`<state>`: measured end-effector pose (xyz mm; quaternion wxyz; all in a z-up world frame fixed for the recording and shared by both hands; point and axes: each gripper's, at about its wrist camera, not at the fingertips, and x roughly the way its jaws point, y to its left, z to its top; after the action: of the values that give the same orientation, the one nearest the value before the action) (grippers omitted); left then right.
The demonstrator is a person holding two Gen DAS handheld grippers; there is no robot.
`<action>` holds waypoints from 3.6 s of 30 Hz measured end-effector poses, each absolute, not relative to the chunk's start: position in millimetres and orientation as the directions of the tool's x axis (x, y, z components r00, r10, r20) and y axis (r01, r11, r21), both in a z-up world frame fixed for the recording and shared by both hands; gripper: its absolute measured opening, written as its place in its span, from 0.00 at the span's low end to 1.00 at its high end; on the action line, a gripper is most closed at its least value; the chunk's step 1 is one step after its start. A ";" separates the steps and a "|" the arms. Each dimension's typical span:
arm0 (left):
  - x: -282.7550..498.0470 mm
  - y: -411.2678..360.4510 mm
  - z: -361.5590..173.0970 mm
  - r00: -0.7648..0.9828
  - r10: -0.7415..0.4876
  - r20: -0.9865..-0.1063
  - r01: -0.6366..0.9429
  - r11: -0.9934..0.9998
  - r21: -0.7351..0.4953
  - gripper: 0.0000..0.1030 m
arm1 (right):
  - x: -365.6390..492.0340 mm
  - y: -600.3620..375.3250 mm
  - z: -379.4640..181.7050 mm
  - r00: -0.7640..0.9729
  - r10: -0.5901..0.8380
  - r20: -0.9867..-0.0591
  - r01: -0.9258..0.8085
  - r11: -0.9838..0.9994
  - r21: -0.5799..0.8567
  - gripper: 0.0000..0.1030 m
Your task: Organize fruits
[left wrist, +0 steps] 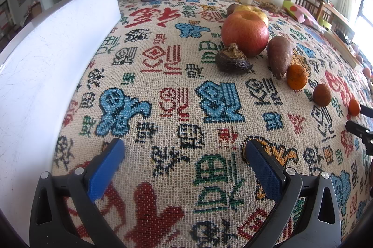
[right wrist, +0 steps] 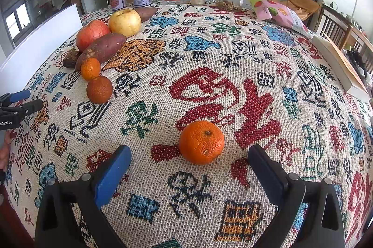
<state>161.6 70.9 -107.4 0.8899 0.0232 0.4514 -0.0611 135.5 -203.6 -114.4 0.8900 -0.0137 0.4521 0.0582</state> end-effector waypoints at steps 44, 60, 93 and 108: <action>118.3 36.5 -100.2 0.595 -0.168 -0.786 0.262 0.965 -0.008 0.91 | 136.1 -202.1 -115.1 0.583 0.093 -0.807 -0.119 0.992 0.028 1.00; 120.1 36.0 -102.1 0.592 -0.163 -0.789 0.253 0.967 -0.009 0.93 | 135.7 -201.9 -115.2 0.583 0.093 -0.807 -0.120 0.992 0.028 1.00; 119.9 36.6 -102.0 0.592 -0.162 -0.789 0.253 0.968 -0.009 0.93 | 135.8 -202.0 -115.1 0.583 0.093 -0.807 -0.120 0.992 0.027 1.00; 119.6 36.4 -101.9 0.592 -0.162 -0.790 0.252 0.968 -0.009 0.93 | 135.9 -202.2 -115.0 0.583 0.093 -0.807 -0.120 0.992 0.027 1.00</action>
<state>119.6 36.4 -101.9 0.8907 0.0517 0.4365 -0.1163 135.9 -202.2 -115.0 0.8896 -0.0154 0.4526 0.0599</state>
